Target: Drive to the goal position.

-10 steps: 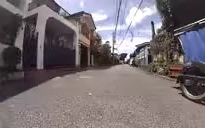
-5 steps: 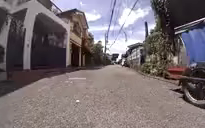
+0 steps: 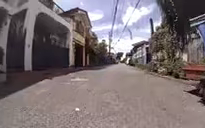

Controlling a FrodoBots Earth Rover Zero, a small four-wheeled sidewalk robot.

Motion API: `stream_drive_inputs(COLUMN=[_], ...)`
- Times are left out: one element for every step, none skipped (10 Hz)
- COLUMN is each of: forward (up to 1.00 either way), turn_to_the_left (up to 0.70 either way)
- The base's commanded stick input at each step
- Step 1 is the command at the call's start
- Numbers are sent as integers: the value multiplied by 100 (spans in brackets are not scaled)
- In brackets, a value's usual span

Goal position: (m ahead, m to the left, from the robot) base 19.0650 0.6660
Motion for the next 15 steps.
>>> stream_drive_inputs(forward=[70, 70, 70, 70, 70, 70, 70, 70, 70, 70, 70, 70, 70, 70, 70], turn_to_the_left=[9, 9, 9, -7, -26, -26, -26, -26, -26, -26, -26, -26, -26, -26, -26])
